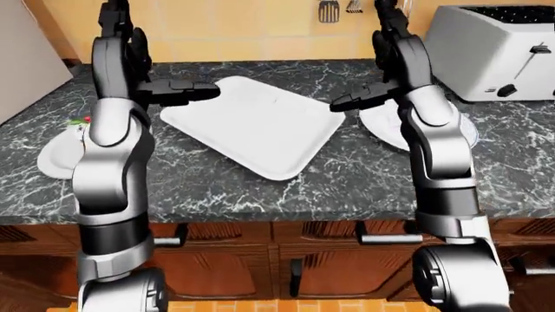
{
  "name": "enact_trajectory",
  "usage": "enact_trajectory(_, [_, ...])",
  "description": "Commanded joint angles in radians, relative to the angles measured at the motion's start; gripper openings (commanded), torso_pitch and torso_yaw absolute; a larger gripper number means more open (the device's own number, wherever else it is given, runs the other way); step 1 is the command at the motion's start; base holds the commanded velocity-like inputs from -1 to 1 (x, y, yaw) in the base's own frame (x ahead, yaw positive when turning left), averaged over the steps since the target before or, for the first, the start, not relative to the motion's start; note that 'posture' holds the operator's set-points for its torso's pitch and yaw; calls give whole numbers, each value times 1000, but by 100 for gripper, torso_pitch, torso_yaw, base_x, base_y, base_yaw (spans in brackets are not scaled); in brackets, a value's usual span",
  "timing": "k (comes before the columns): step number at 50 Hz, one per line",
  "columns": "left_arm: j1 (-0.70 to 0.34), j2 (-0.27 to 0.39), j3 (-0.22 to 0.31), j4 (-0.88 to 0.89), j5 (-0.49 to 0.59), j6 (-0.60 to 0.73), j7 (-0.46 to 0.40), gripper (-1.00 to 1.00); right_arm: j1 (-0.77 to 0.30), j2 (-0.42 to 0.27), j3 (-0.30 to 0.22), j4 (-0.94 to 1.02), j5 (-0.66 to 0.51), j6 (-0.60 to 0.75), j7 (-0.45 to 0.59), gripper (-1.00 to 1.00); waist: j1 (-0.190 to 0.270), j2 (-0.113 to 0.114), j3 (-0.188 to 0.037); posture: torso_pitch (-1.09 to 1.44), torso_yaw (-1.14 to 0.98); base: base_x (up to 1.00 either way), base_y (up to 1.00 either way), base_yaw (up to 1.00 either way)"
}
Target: Move the dessert items from the plate to the tray.
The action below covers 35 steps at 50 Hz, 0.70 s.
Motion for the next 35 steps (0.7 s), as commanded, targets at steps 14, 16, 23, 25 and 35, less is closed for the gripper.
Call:
enact_trajectory(14, [-13, 10, 11, -41, 2, -25, -1, 100, -25, -5, -9, -45, 31, -15, -8, 100, -18, 39, -29, 0, 0, 9, 14, 0])
enact_trajectory(16, [-17, 9, 10, -46, 2, -17, 1, 100, -29, -5, -15, -46, 40, -6, -9, 100, -12, 30, -38, 0, 0, 6, 0, 0])
enact_trajectory(23, [-33, 7, 1, -59, 13, 11, 2, 100, -28, -15, -16, -39, 28, 5, -26, 100, 6, -21, -26, 0, 0, 6, 0, 0])
enact_trajectory(25, [-25, 7, -4, -67, 25, 14, -5, 100, -22, -24, -16, -48, 18, 21, -26, 100, 11, -57, -34, 0, 0, 0, 0, 0])
enact_trajectory(35, [-10, 4, 2, -80, 48, 21, -29, 100, -16, -111, -15, -136, -80, 185, 52, 100, 10, -19, -37, 0, 0, 0, 0, 0])
